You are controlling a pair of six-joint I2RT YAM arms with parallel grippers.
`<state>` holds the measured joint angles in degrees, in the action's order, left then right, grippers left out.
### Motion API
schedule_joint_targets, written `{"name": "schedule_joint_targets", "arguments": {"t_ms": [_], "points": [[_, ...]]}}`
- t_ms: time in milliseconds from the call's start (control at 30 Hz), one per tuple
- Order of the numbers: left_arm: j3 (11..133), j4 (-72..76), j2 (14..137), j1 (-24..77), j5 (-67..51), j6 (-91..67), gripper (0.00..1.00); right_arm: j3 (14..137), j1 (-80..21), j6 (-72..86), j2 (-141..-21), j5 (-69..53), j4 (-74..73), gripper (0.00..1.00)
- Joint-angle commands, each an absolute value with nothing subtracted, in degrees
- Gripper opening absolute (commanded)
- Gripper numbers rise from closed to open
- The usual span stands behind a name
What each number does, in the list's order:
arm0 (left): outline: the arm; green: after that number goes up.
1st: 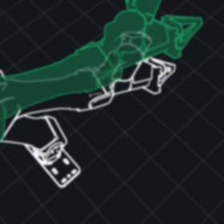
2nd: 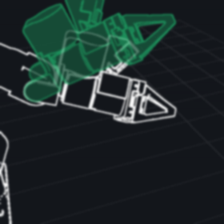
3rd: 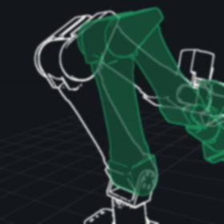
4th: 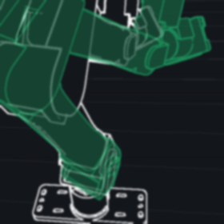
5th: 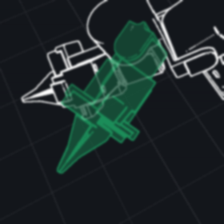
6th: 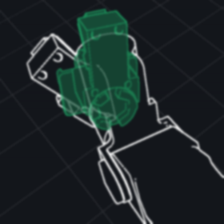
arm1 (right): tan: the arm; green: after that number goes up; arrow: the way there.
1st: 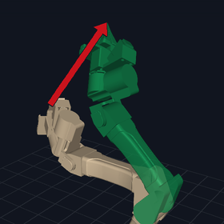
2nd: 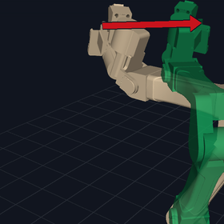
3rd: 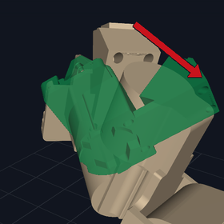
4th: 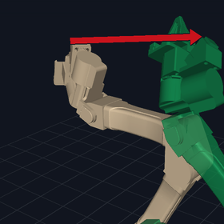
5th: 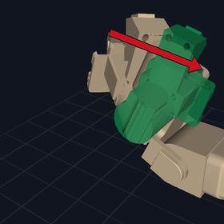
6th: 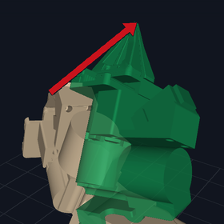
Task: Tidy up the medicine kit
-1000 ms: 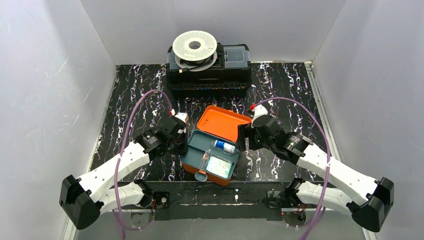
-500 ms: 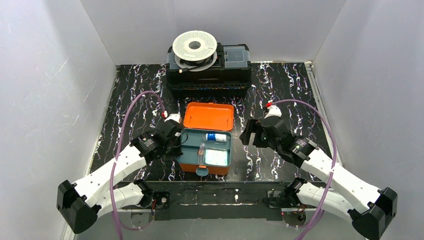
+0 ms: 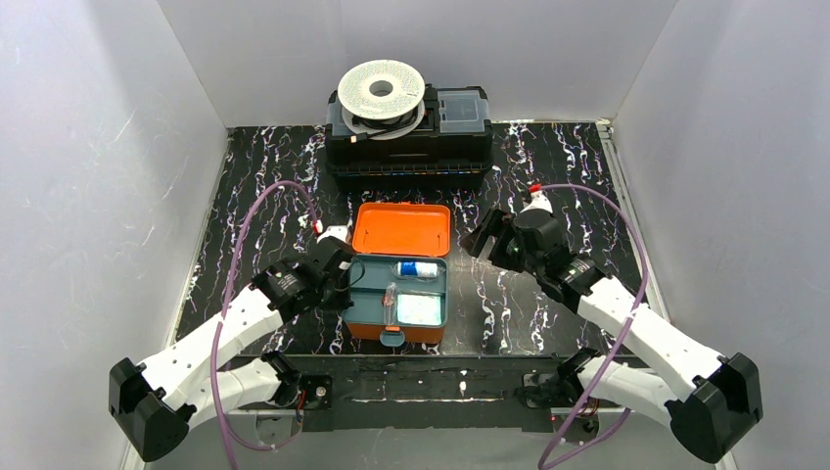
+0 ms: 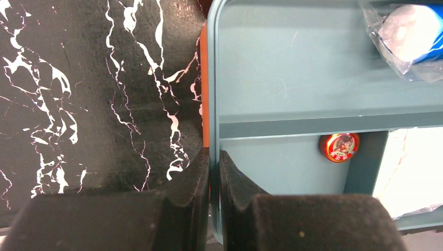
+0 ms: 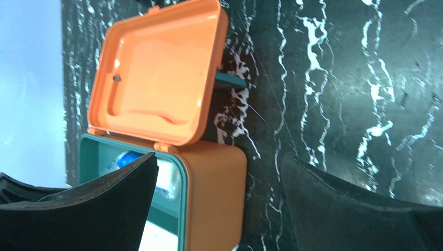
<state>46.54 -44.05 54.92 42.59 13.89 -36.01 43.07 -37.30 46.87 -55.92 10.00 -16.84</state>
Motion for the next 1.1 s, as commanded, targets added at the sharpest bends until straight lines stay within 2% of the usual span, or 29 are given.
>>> {"name": "schedule_joint_targets", "arguments": {"t_ms": [0, 200, 433, 1067], "points": [[47.77, -48.98, 53.67, 42.32, 13.39, -34.69, 0.0, 42.21, -34.72, 48.74, -58.55, 4.11, -5.05, 0.94], [47.84, -49.64, 54.15, 42.33, 12.15, -33.48, 0.0, 42.05, -31.84, 49.1, -65.55, -3.04, 4.61, 0.94], [47.78, -49.78, 53.87, 42.33, 11.41, -33.05, 0.0, 43.0, -29.11, 47.58, -73.72, -8.23, 11.55, 1.0], [49.68, -49.95, 55.23, 42.35, 9.84, -29.52, 0.0, 52.54, -26.21, 45.76, -94.88, -23.95, 26.42, 1.0]]}}
